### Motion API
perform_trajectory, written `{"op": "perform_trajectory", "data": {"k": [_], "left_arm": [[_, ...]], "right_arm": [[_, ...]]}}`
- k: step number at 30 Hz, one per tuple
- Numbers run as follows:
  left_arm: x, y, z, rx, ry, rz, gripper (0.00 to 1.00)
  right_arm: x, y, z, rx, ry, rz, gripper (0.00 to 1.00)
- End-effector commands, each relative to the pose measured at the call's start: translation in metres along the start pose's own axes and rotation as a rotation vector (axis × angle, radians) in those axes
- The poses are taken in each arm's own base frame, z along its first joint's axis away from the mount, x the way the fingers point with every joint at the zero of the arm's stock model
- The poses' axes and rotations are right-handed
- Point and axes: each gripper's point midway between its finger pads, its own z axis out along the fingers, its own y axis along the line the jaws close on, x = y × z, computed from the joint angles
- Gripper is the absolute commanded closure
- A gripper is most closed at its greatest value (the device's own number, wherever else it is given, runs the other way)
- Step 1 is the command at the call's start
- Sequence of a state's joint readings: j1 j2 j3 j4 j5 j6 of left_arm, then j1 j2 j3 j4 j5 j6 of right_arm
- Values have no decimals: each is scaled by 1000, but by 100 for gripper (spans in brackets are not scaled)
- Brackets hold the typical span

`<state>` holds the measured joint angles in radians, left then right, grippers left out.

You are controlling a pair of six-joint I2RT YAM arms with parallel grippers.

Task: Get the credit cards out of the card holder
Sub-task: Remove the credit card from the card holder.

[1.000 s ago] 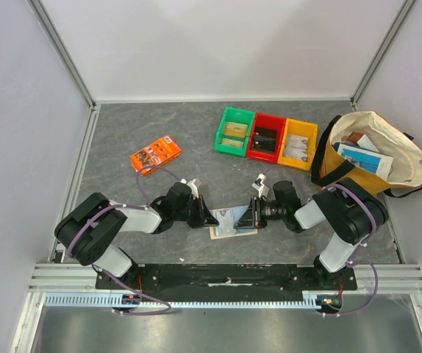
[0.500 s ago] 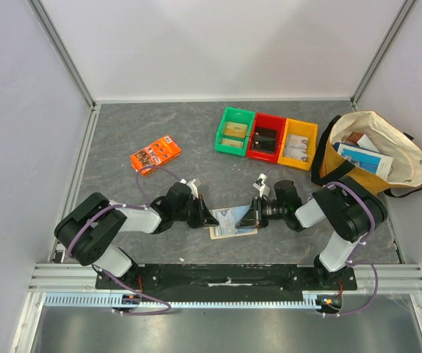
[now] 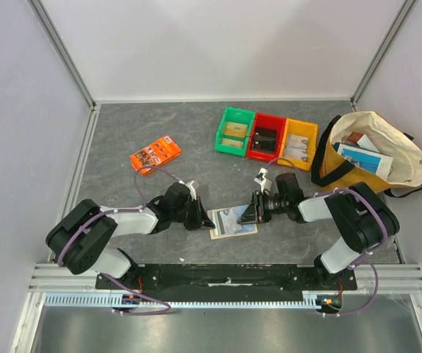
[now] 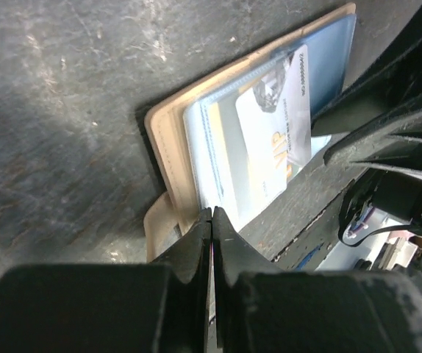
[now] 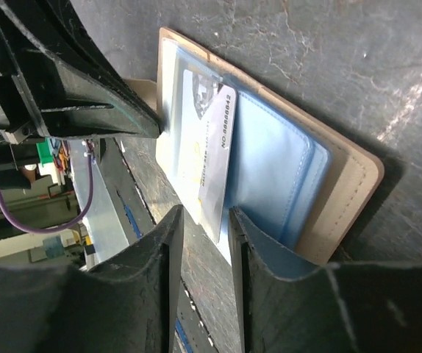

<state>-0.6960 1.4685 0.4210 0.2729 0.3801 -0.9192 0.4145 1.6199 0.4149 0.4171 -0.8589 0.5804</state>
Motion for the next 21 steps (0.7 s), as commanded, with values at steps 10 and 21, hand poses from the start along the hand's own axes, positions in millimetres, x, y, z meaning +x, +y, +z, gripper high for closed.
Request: {"op": "perform_trajectory", "data": {"k": [10, 21], "left_arm": [[-16, -35, 8, -7, 11, 131, 96], [3, -6, 27, -50, 77, 84, 98]], "right_arm": [[-28, -23, 0, 160, -31, -73, 57], [-19, -25, 10, 102, 23, -38, 57]]}}
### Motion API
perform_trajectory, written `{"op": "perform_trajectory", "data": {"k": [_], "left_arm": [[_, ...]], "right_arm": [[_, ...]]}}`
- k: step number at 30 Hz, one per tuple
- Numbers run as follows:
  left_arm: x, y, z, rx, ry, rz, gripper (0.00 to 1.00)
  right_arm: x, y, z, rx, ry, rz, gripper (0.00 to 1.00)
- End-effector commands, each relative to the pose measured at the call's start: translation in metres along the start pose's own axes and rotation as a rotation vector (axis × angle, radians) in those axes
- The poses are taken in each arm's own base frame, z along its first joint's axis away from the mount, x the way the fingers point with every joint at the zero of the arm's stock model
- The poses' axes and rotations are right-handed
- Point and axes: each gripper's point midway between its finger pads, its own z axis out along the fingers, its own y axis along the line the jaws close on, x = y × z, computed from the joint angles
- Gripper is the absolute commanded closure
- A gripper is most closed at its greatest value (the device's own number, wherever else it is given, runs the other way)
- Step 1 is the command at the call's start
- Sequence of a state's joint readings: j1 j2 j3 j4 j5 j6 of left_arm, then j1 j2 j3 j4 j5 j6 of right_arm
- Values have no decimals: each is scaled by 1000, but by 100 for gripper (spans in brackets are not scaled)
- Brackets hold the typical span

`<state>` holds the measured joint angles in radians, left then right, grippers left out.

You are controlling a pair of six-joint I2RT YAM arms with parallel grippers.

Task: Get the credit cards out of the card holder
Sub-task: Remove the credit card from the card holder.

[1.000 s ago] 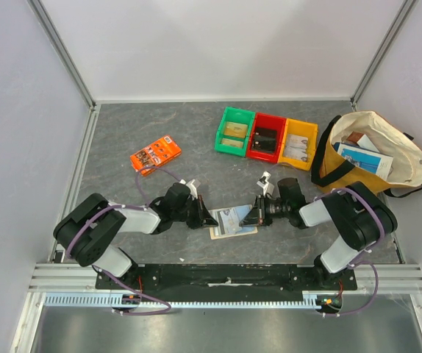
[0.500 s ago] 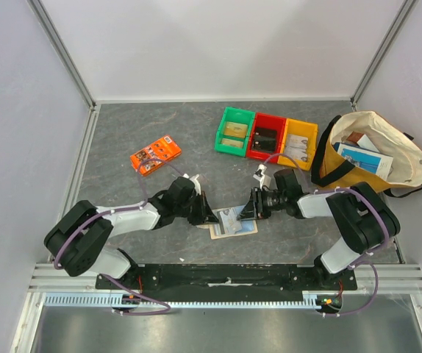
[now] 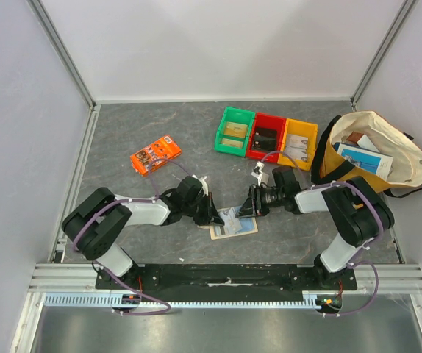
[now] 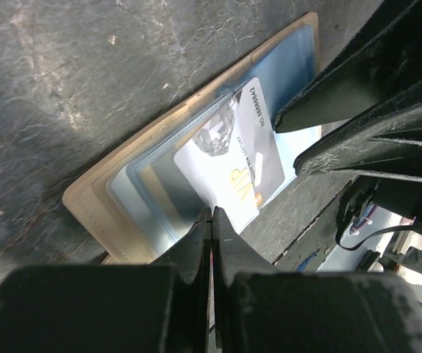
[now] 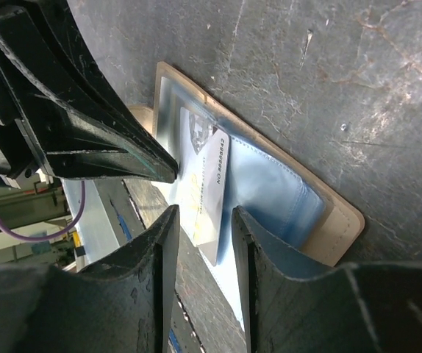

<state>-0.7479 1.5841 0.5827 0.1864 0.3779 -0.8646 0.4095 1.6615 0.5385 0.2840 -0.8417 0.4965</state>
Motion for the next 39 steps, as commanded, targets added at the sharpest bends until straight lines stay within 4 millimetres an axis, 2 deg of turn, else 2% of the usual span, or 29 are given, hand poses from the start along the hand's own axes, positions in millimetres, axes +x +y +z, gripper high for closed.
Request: {"op": "perform_trajectory", "data": {"k": [1, 10, 13, 15, 18, 21, 26, 31, 33, 34, 38, 39], "left_arm": [[9, 16, 6, -34, 19, 9, 98], [19, 27, 6, -52, 33, -9, 98], [20, 27, 6, -48, 32, -11, 98], [20, 28, 5, -48, 30, -10, 98], [18, 29, 4, -52, 16, -12, 98], [15, 29, -1, -45, -22, -26, 98], [12, 32, -7, -22, -45, -57, 98], [-3, 18, -19, 31, -103, -53, 98], [-15, 6, -31, 64, -153, -38, 93], [-22, 0, -38, 82, -183, -26, 88], [-44, -32, -66, 173, -302, 37, 50], [-48, -43, -75, 211, -332, 51, 43]], "right_arm": [[4, -22, 6, 65, 11, 7, 57], [11, -26, 17, 70, 63, 3, 61], [13, -28, 20, 75, 73, 1, 66], [13, -27, 21, 74, 76, -1, 75], [9, -26, 17, 94, 56, -21, 98], [2, -24, 7, 124, 24, -28, 100], [-12, -24, -22, 201, -64, -23, 100], [-35, -9, -51, 257, -203, -29, 100], [-47, 1, -62, 269, -277, -35, 100], [-53, 8, -67, 265, -312, -35, 100], [-76, 47, -83, 154, -469, -2, 100], [-81, 61, -87, 100, -518, 7, 100]]}}
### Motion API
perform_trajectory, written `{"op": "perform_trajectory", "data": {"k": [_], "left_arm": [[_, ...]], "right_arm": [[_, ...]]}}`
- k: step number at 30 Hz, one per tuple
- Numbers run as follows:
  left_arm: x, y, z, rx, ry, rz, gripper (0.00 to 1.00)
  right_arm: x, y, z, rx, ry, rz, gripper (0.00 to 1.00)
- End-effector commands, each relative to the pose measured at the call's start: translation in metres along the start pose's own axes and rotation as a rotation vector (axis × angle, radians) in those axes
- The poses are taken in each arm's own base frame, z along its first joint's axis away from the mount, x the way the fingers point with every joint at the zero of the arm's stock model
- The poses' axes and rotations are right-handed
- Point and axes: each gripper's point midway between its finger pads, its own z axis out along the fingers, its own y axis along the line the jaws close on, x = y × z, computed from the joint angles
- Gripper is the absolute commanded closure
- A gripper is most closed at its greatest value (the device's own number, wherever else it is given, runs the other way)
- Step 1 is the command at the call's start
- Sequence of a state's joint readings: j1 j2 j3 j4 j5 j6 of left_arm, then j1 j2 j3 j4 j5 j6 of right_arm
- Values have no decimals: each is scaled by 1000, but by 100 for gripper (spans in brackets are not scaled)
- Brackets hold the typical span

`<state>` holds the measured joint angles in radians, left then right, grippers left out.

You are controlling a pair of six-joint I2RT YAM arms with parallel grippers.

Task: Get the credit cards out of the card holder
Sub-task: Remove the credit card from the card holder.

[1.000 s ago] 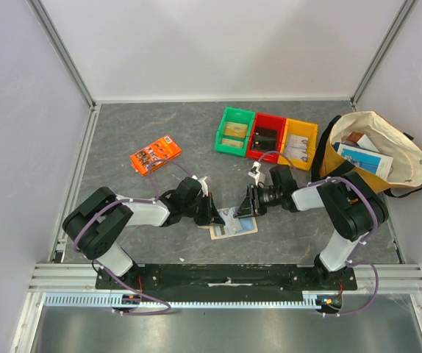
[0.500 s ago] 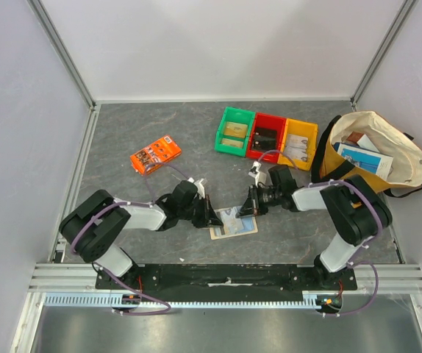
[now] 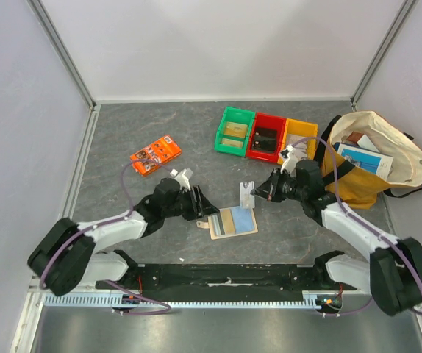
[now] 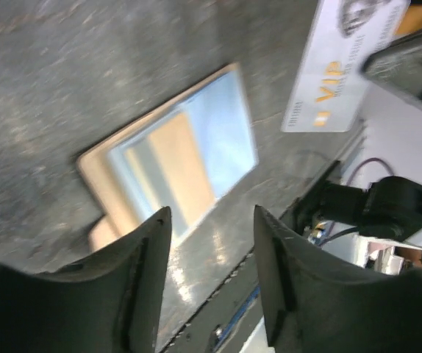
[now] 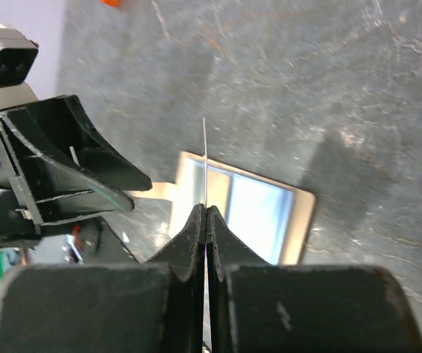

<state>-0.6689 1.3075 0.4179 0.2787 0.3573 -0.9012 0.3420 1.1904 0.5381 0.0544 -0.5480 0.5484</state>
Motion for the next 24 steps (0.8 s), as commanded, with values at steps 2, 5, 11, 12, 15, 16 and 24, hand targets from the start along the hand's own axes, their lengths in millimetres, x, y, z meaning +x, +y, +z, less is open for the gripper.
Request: {"op": "perform_trajectory", "data": {"k": [2, 5, 11, 12, 15, 16, 24], "left_arm": [[-38, -56, -29, 181, -182, 68, 34], [-50, -84, -45, 299, -254, 63, 31], [-58, -117, -58, 431, -295, 83, 30], [-56, -120, -58, 445, -289, 87, 30], [-55, -129, -60, 486, -293, 93, 31], [-53, -131, -60, 496, -292, 96, 32], [-52, -142, -59, 520, -289, 109, 40]], "right_arm": [[-34, 37, -20, -132, -239, 152, 100], [-48, 61, -33, -230, -351, 187, 100], [-51, 93, -45, -341, -462, 227, 100], [-53, 97, -46, -352, -478, 228, 100], [-49, 106, -46, -382, -484, 232, 100], [-49, 109, -46, -392, -489, 234, 100], [-45, 123, -42, -447, -485, 241, 100]]}}
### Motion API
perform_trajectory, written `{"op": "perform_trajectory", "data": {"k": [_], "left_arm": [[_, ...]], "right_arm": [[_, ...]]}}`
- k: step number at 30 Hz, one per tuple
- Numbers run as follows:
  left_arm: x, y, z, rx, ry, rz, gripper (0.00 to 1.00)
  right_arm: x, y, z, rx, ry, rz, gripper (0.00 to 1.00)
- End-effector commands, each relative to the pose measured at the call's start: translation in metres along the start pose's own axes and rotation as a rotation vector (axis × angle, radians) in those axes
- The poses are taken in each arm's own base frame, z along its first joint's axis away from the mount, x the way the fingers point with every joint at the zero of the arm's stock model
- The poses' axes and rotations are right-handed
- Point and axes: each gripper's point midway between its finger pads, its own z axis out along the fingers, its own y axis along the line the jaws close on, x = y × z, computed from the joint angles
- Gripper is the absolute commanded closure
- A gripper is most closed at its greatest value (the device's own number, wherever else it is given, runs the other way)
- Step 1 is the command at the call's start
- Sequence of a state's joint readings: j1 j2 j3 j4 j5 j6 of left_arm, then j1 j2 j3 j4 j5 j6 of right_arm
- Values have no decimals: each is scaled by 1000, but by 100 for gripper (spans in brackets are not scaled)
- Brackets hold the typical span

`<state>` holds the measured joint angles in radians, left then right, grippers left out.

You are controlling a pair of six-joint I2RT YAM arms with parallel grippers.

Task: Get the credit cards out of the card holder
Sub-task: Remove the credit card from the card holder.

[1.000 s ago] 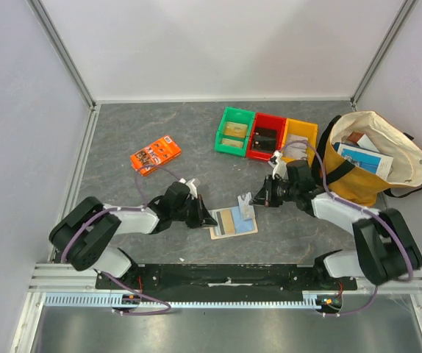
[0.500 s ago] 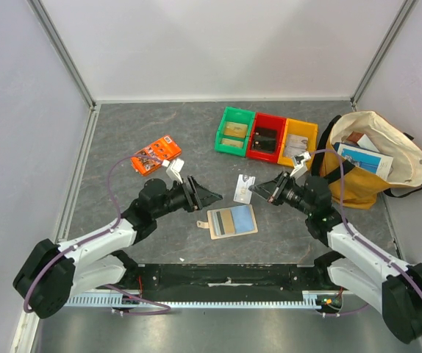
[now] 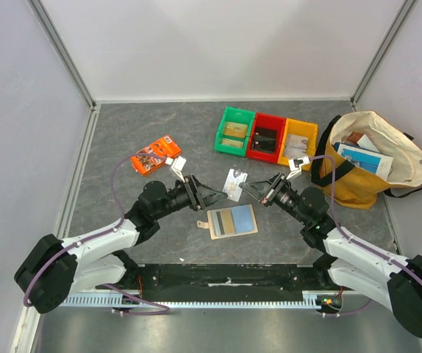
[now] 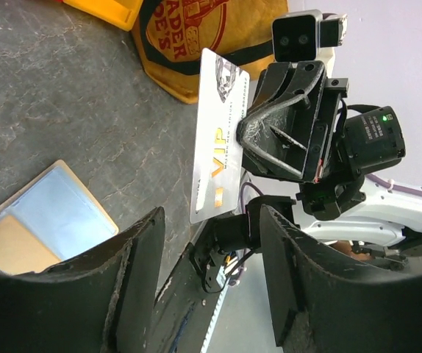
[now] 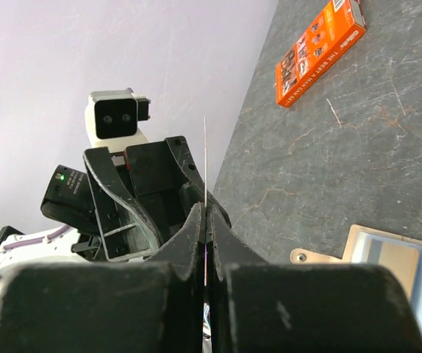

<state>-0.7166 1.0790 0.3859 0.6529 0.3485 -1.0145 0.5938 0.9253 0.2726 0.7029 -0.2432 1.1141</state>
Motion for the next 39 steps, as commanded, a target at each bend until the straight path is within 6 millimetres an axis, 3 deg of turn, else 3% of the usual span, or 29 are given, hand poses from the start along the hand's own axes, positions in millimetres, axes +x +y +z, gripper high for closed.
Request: {"op": "perform_trajectory", "data": {"k": [1, 5, 7, 11, 12, 15, 18, 24, 27, 31, 39], "left_arm": [[-5, -18, 7, 67, -16, 3, 41], [-3, -16, 11, 65, -10, 5, 46], [-3, -15, 11, 69, -17, 1, 55], [-6, -17, 9, 80, -39, 13, 93], [-7, -19, 8, 83, -39, 22, 98], [-5, -17, 5, 71, -12, 68, 98], [-2, -15, -2, 81, 65, 100, 98], [6, -12, -28, 121, 275, 178, 98], [12, -19, -38, 125, 366, 278, 98], [20, -28, -52, 142, 472, 340, 98], [22, -43, -57, 215, 548, 351, 98]], "right_arm": [[-9, 17, 4, -67, -59, 4, 100], [-5, 17, 6, -79, -52, 11, 100], [-5, 18, 7, -82, -49, 8, 100], [0, 17, 9, -78, -20, -5, 100], [1, 17, 9, -80, -15, -8, 100], [5, 16, 10, -75, 12, -43, 95], [3, 7, 10, -8, 50, -140, 82], [-19, 4, -7, -12, 203, -348, 48], [-9, 5, -17, -39, 348, -456, 36], [0, 22, -23, -142, 436, -520, 34], [9, 50, -28, -318, 513, -550, 35]]}}
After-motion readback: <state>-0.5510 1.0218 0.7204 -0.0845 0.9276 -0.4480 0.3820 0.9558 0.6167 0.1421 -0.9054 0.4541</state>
